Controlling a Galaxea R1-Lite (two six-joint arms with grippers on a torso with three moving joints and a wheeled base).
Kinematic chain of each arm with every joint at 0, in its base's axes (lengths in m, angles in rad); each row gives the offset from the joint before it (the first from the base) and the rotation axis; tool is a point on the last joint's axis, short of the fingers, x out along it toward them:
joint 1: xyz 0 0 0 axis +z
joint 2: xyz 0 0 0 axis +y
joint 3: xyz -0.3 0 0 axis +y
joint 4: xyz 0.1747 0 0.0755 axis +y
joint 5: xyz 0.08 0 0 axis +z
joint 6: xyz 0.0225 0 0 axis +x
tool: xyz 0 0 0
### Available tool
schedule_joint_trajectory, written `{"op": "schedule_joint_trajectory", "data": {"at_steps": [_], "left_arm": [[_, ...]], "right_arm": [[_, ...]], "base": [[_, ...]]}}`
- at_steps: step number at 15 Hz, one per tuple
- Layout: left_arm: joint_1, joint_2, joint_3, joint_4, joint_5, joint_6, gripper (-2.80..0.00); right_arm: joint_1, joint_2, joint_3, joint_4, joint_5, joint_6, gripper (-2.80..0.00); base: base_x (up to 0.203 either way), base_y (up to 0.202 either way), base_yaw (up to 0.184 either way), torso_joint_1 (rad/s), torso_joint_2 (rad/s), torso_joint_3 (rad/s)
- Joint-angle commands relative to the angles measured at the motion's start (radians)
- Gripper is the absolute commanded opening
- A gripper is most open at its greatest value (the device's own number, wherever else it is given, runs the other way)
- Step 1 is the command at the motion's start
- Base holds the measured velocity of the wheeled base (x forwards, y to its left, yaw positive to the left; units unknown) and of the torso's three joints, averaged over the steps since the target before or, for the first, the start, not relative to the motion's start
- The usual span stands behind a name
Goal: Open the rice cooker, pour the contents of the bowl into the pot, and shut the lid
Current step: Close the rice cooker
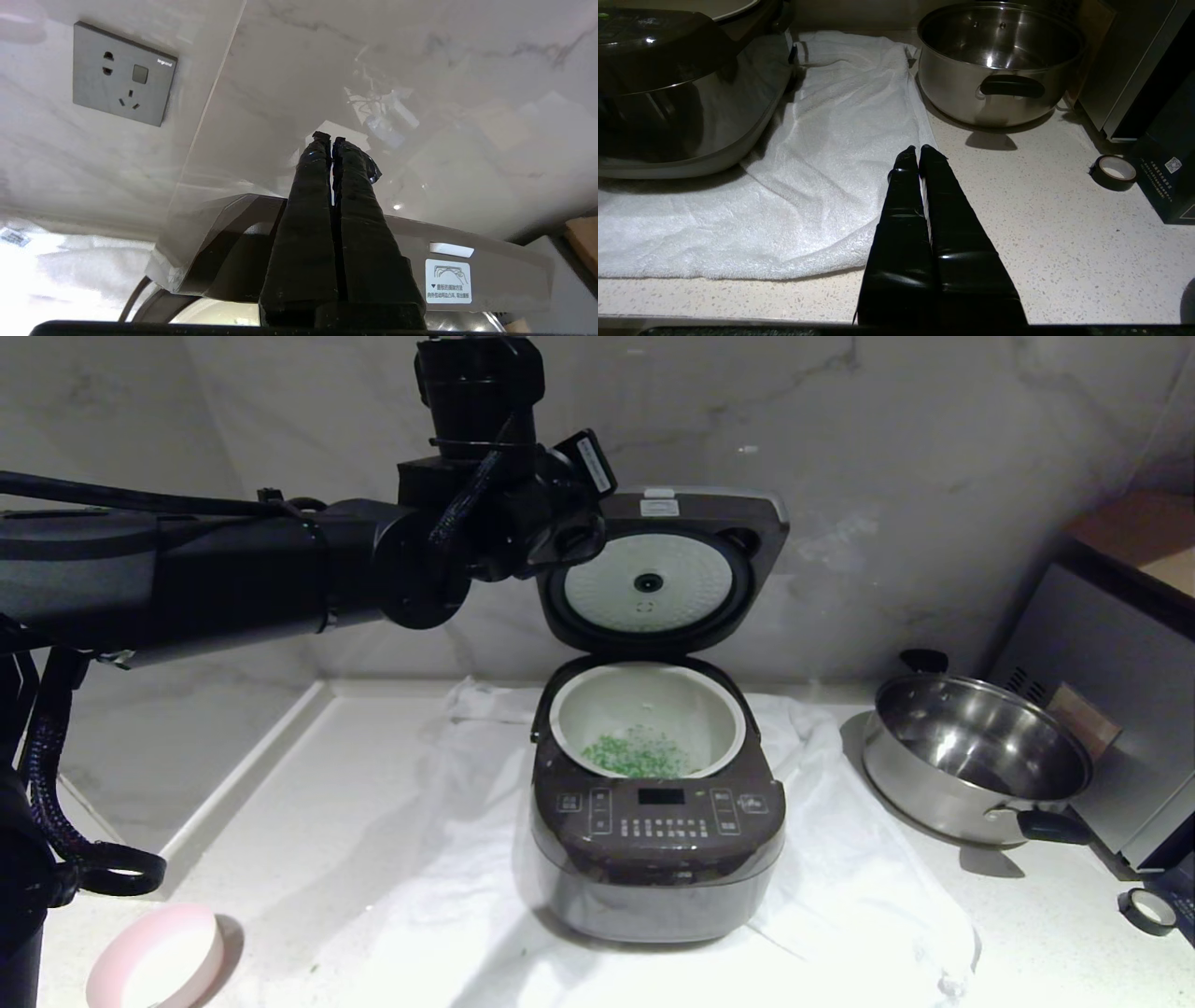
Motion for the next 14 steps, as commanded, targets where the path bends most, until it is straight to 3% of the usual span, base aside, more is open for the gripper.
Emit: {"op": "schedule_joint_trajectory", "data": {"at_steps": [1, 10, 14], "left_arm": [[-0.002, -0.017, 0.017, 0.005, 0.005, -0.002, -2.8], [-0.004, -0.204, 0.305, 0.003, -0.015, -0.004, -2.8], [-0.004, -0.238, 0.416, 0.006, -0.099, 0.0, -2.8]], "right_arm": [[0.0, 0.001, -0.001, 0.0, 0.0, 0.0, -2.8], [0.0, 0.001, 0.0, 0.0, 0.0, 0.0, -2.8], [-0.001, 0.001, 0.0, 0.0, 0.0, 0.0, -2.8]], "base": [[0.0, 0.0, 0.0, 0.0, 0.0, 0.0], [0.0, 0.0, 0.0, 0.0, 0.0, 0.0], [0.0, 0.0, 0.0, 0.0, 0.0, 0.0]]}}
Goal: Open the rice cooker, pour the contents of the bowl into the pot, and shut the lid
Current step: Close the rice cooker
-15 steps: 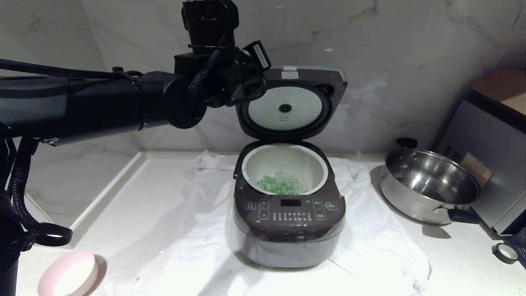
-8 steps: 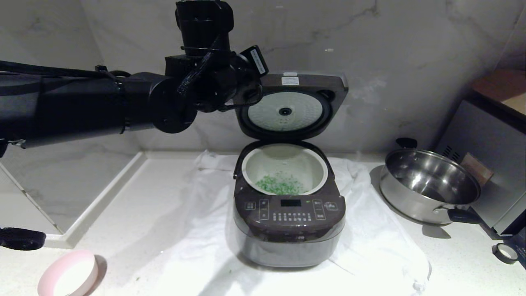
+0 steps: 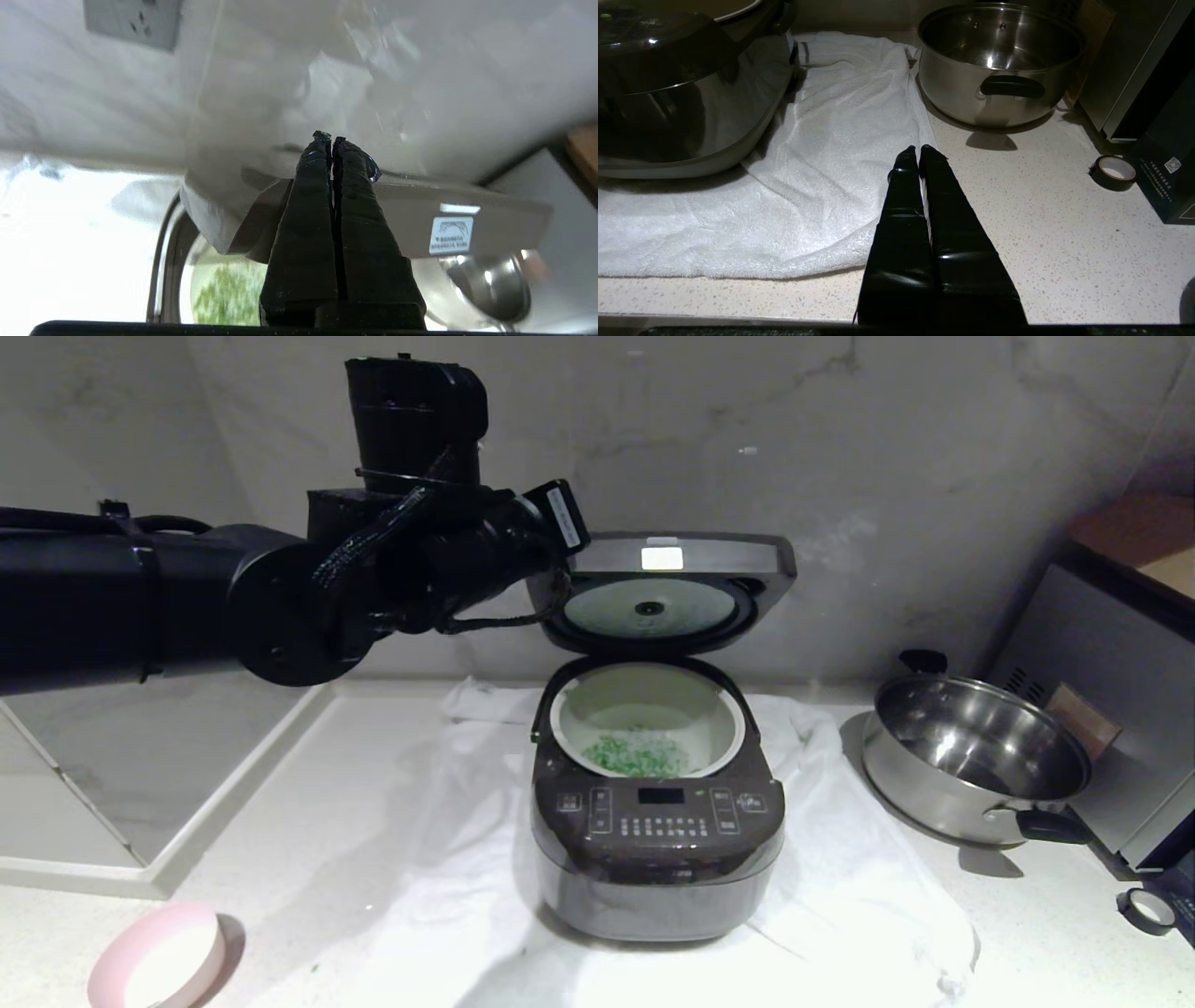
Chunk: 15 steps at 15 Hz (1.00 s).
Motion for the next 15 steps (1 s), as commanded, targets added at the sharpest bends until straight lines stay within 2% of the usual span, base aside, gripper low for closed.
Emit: {"op": "schedule_joint_trajectory", "data": {"at_steps": [1, 8, 10, 15], "left_arm": [[0.0, -0.016, 0.034, 0.006, -0.004, -0.001, -2.8], [-0.009, -0.025, 0.208, -0.001, -0.003, 0.002, -2.8], [-0.011, -0.021, 0.211, -0.001, -0.003, 0.002, -2.8], [-0.018, -0.028, 0.219, -0.001, 0.003, 0.002, -2.8]], "right_arm": [[0.0, 0.001, 0.0, 0.0, 0.0, 0.0, -2.8], [0.0, 0.0, -0.025, -0.033, 0.012, -0.015, -2.8], [0.0, 0.05, -0.164, -0.028, 0.048, -0.012, -2.8], [0.003, 0.438, -0.559, -0.015, 0.17, 0.03, -2.8]], "base": [[0.0, 0.0, 0.0, 0.0, 0.0, 0.0], [0.0, 0.0, 0.0, 0.0, 0.0, 0.0], [0.0, 0.0, 0.0, 0.0, 0.0, 0.0], [0.0, 0.0, 0.0, 0.0, 0.0, 0.0]]}}
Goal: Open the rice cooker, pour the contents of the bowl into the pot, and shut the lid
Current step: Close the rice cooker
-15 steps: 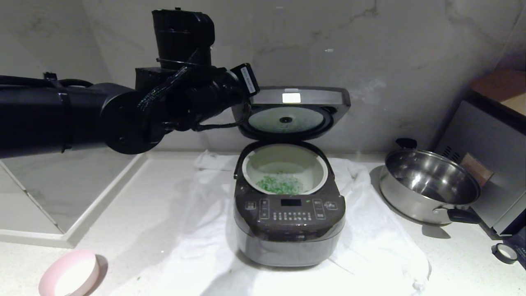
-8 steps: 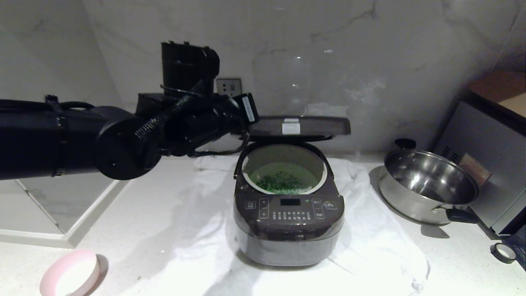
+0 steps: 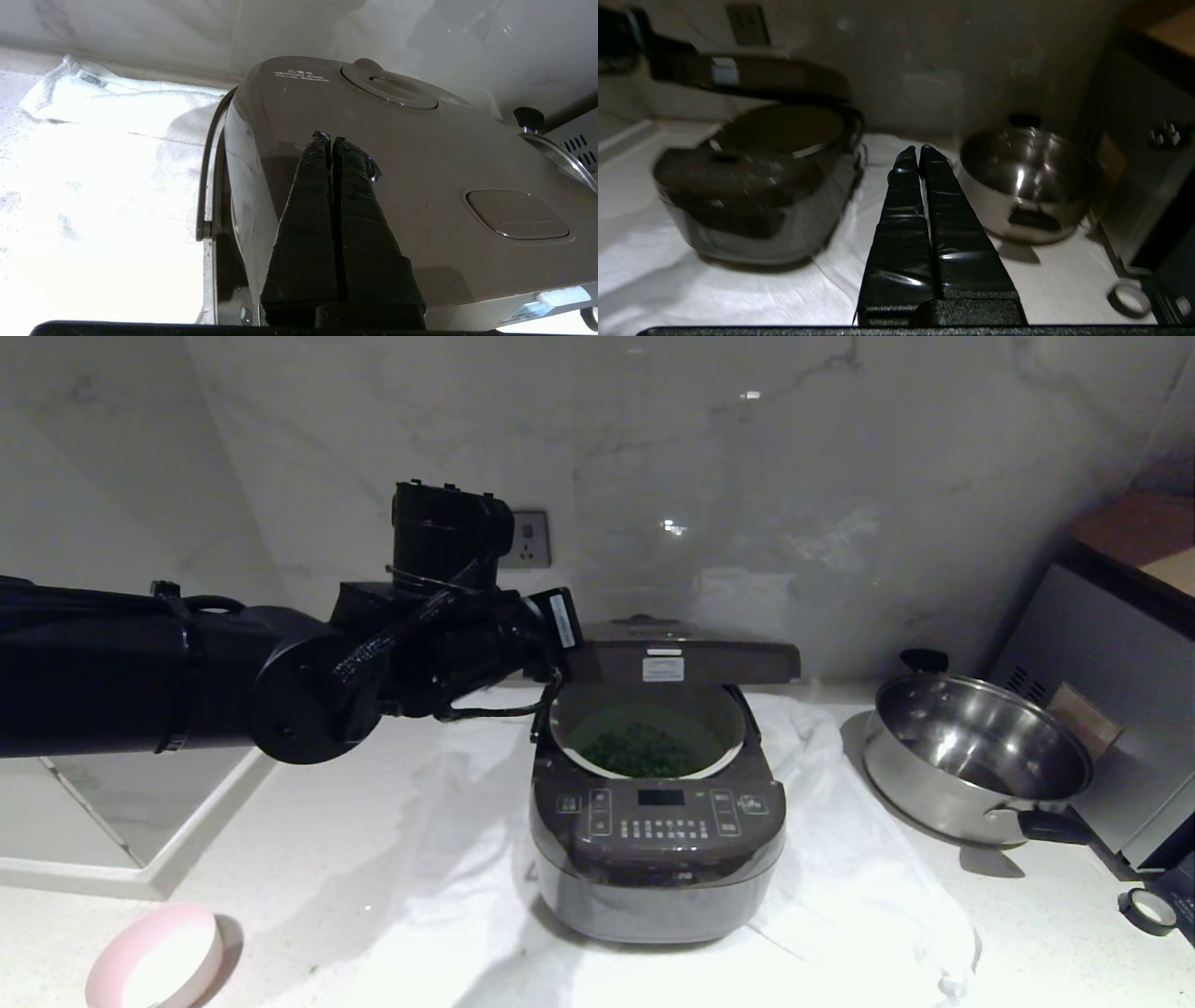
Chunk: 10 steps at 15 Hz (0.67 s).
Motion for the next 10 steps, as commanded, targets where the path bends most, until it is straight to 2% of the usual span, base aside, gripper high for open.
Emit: {"op": "schedule_joint_trajectory", "data": {"at_steps": [1, 7, 10], "left_arm": [[0.0, -0.011, 0.019, -0.003, 0.002, -0.002, -2.8], [0.007, -0.062, 0.095, -0.004, -0.004, -0.01, -2.8], [0.0, -0.08, 0.135, -0.004, -0.008, -0.008, -2.8]], "right_arm": [[0.001, 0.273, -0.211, 0.001, 0.046, 0.033, -2.8], [0.0, 0.926, -0.749, 0.023, 0.138, 0.2, -2.8], [0.0, 1.207, -0.951, 0.081, 0.163, 0.271, -2.8]], "base": [[0.0, 0.0, 0.0, 0.0, 0.0, 0.0], [0.0, 0.0, 0.0, 0.0, 0.0, 0.0], [0.0, 0.0, 0.0, 0.0, 0.0, 0.0]]}}
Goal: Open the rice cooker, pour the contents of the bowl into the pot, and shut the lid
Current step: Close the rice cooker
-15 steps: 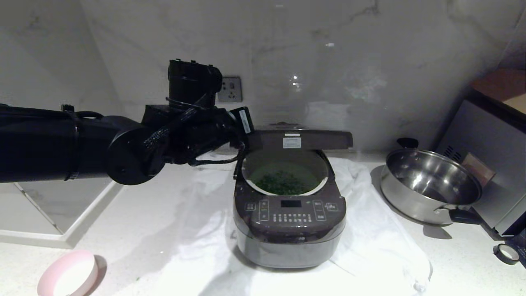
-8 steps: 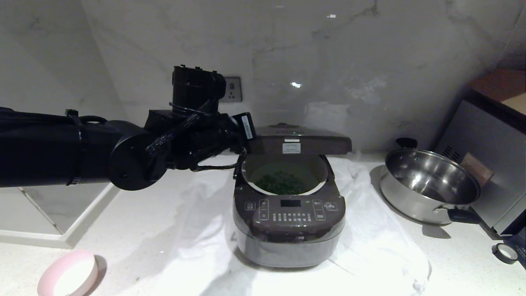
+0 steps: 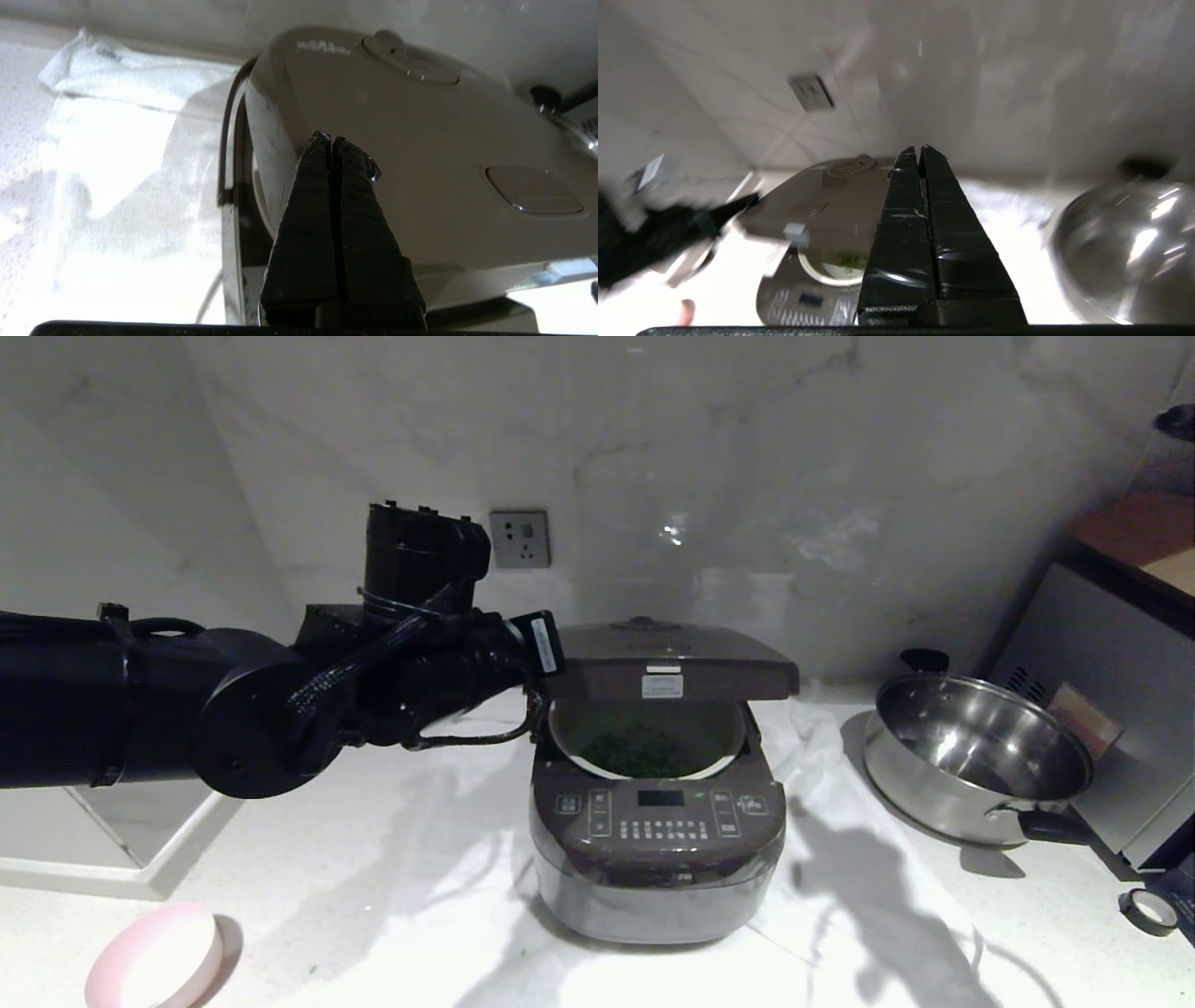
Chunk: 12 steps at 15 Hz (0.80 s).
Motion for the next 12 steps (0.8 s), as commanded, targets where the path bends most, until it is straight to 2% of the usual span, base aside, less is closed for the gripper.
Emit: {"op": "schedule_joint_trajectory", "data": {"at_steps": [1, 4, 6, 9, 12], "left_arm": [[-0.008, -0.019, 0.038, -0.002, -0.001, 0.0, -2.8], [-0.027, -0.016, 0.055, -0.002, -0.001, -0.001, -2.8], [-0.037, -0.013, 0.06, -0.001, 0.0, 0.001, -2.8], [-0.039, -0.014, 0.054, -0.002, 0.0, 0.002, -2.8], [-0.037, -0.01, 0.057, -0.002, 0.0, -0.002, -2.8]], "right_arm": [[0.003, 0.307, -0.121, 0.023, 0.024, 0.036, -2.8], [0.027, 0.506, -0.193, 0.049, 0.048, 0.061, -2.8], [0.058, 0.594, -0.301, 0.103, 0.054, 0.074, -2.8], [0.166, 0.61, -0.317, 0.128, 0.054, 0.098, -2.8], [0.298, 0.601, -0.265, 0.14, 0.03, 0.115, -2.8]], "base": [[0.0, 0.0, 0.0, 0.0, 0.0, 0.0], [0.0, 0.0, 0.0, 0.0, 0.0, 0.0], [0.0, 0.0, 0.0, 0.0, 0.0, 0.0], [0.0, 0.0, 0.0, 0.0, 0.0, 0.0], [0.0, 0.0, 0.0, 0.0, 0.0, 0.0]]}}
